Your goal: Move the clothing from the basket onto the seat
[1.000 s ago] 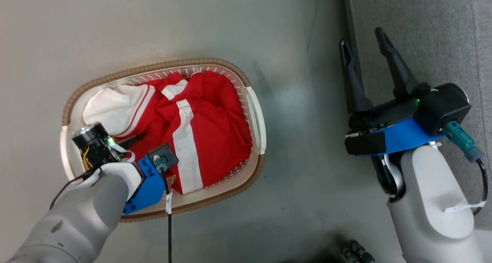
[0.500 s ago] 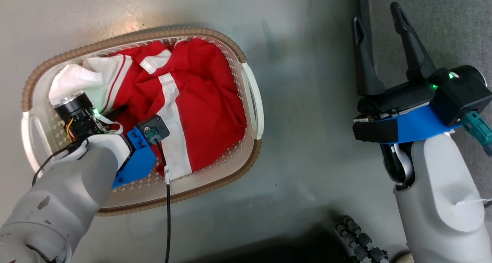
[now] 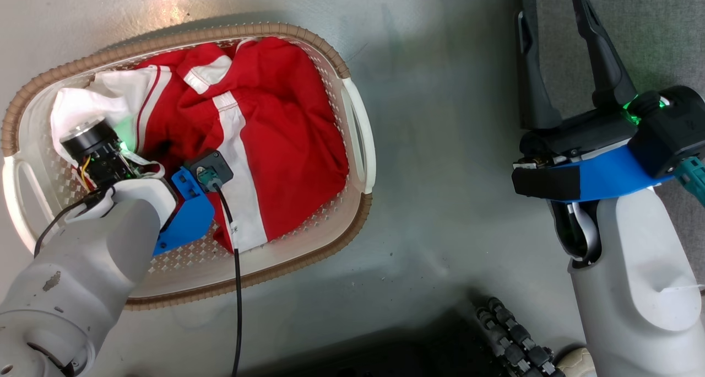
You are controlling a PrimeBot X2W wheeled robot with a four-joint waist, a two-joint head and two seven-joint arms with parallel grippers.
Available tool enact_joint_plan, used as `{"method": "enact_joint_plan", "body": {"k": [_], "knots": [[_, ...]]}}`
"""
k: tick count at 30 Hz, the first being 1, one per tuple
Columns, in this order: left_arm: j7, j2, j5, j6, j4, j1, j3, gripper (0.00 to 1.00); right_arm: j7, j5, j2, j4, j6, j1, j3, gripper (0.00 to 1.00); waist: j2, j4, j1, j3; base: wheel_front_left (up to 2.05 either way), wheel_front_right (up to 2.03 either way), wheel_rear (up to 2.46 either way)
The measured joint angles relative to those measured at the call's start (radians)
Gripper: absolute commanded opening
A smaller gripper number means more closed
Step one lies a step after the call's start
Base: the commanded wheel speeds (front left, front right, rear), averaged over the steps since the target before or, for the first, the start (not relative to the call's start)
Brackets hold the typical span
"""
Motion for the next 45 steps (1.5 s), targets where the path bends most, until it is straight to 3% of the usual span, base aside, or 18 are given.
{"method": "enact_joint_plan", "body": {"k": [14,45], "knots": [[0.016,-0.024,-0.018,0.000,-0.008,0.006,0.000,0.00,0.000,-0.003,0.000,0.017,0.000,-0.007,-0.001,1.00,0.0000,0.017,0.0000,-0.043,0.00,0.00,0.00],[-0.210,-0.160,-0.216,0.000,-0.034,0.106,0.001,0.00,0.000,-0.081,0.000,0.087,0.000,0.083,-0.029,1.00,0.0000,0.149,-0.0001,-0.379,0.00,0.00,0.00]]}}
